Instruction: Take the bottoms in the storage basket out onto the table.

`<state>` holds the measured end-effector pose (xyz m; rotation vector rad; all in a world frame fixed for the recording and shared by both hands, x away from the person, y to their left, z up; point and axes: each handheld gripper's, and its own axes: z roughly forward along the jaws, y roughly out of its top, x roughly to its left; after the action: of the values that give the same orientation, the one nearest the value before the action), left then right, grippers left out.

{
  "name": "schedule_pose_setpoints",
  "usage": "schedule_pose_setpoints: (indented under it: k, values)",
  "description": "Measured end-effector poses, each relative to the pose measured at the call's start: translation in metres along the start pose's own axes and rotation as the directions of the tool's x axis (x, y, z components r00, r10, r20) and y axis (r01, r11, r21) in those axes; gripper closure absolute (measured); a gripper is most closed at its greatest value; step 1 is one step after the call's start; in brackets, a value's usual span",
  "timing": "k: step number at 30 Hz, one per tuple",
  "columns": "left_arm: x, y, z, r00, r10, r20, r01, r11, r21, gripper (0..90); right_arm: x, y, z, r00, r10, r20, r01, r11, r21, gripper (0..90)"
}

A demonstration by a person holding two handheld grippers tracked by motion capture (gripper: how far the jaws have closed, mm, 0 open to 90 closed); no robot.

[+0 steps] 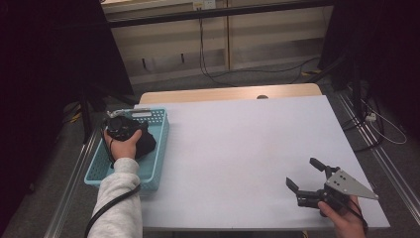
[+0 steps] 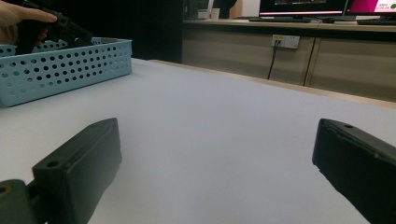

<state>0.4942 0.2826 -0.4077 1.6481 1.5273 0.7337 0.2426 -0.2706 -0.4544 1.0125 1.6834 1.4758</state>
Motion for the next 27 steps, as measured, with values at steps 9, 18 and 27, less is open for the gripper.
schedule_pose_setpoints:
  k: [9,18,27]
  values:
    - [0.005,-0.005,0.018,0.9977,-0.047,-0.049,0.05,0.9968,0.062,3.6,-0.003,0.0,0.0,0.9999,0.016,0.0,-0.016,1.0,-0.007,0.5]
    - [0.009,-0.013,0.031,0.9961,-0.018,-0.086,0.03,0.9886,0.147,7.3,-0.002,-0.001,0.002,0.9998,0.017,-0.005,-0.017,1.0,-0.002,0.6]
    - [0.003,-0.02,0.036,0.9876,0.058,-0.146,-0.024,0.9747,0.222,24.9,-0.002,-0.002,0.002,0.9999,0.012,-0.007,-0.011,1.0,0.004,0.6]
